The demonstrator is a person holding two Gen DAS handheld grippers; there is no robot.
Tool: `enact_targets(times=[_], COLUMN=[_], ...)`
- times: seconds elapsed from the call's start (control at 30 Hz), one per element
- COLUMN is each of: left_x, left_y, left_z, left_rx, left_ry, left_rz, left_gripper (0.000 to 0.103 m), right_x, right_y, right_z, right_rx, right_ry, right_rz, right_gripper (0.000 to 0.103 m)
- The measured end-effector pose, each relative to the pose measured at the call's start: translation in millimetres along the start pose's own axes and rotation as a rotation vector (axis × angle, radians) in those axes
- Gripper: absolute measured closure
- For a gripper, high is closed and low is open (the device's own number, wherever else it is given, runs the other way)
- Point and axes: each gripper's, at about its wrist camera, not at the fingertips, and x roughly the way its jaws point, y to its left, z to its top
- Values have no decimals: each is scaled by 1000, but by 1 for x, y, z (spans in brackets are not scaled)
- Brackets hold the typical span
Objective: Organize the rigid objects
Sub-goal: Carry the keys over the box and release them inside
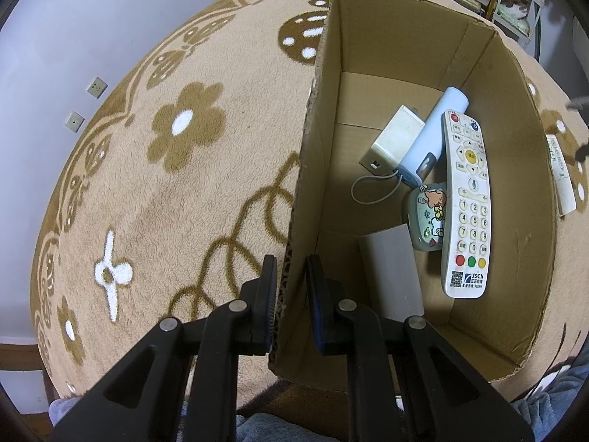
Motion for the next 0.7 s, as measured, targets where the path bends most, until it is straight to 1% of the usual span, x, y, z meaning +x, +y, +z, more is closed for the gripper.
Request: enact_targets(times=[0.17, 0.27, 0.43, 0.7], left_x=[0, 0, 0, 0], left_y=[0, 0, 0, -1], left_z=[0, 0, 0, 0], left_rx=[0, 0, -2, -3], left_ry=[0, 0, 0, 1], left_rz=[0, 0, -2, -5], left_gripper=[88, 88, 88, 88], right_x=[8, 19, 43, 73], right_y=[13, 18, 14, -1], right_z=[-6, -14, -32, -51], right_rx=[-33, -47, -48, -38], right_ry=[17, 51, 131, 211], right_rz=[36, 37, 15, -48], right_gripper=[90, 90, 90, 90])
